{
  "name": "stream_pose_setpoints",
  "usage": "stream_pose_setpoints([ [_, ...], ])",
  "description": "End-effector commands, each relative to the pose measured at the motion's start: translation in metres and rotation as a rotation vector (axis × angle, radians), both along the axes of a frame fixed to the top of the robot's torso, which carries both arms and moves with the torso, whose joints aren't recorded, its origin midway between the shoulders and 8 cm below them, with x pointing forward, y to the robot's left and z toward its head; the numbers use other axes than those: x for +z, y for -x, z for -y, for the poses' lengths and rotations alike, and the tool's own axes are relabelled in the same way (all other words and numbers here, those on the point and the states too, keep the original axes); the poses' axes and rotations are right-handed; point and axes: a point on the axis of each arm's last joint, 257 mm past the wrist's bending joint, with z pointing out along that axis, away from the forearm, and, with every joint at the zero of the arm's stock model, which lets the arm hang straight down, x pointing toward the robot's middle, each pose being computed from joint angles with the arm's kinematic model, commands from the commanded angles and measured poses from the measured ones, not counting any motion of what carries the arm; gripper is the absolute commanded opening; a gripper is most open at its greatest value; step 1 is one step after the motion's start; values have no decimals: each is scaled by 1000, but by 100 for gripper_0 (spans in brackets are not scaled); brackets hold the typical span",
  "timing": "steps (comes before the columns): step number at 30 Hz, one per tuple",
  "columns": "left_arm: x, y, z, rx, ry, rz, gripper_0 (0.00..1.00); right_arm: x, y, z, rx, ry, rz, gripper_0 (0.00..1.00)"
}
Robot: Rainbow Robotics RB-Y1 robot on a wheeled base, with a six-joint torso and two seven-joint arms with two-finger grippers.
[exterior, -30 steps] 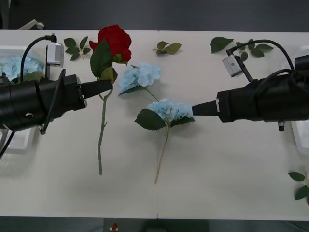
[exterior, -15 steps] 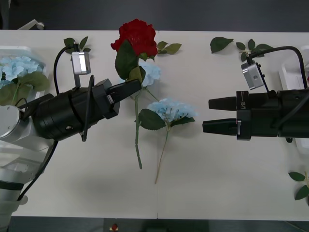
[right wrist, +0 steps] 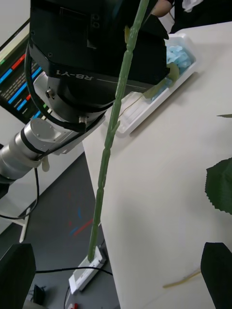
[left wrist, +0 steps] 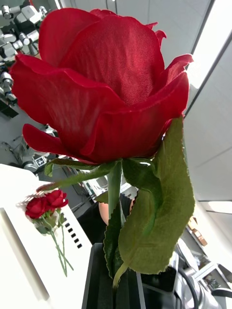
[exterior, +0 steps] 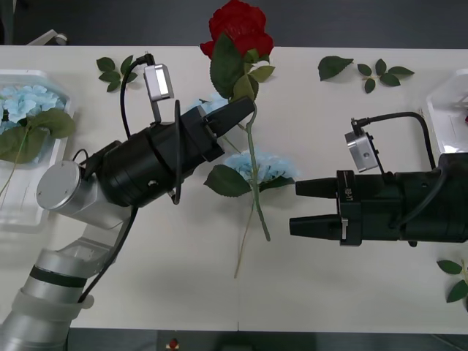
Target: Put the red flowers into the right box and the blue flowers into the left box
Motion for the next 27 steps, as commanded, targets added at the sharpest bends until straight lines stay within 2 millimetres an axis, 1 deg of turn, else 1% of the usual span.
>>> stream_pose_setpoints([
  [1, 15, 0, 10, 26, -11, 77, 0, 10, -4, -11, 3, -25, 39, 100],
  [8, 7, -1, 21, 37, -40, 75, 0, 9, -13, -29, -2, -68, 22, 100],
  [11, 5, -1, 22, 37, -45, 73, 0, 9, -18, -39, -11, -96, 2, 100],
  [16, 5, 0, 23, 33, -46, 73, 0, 14, -25, -51, -28, -128, 1, 100],
  [21, 5, 0, 23, 34, -45, 70, 0, 15, -26, -67, -16, -160, -38, 100],
  [24, 4, -1, 23, 33, -45, 67, 0, 17, -31, -76, -33, -181, -47, 100],
  [27, 5, -1, 22, 33, -45, 68, 0, 18, -34, -81, -44, -192, -51, 100],
])
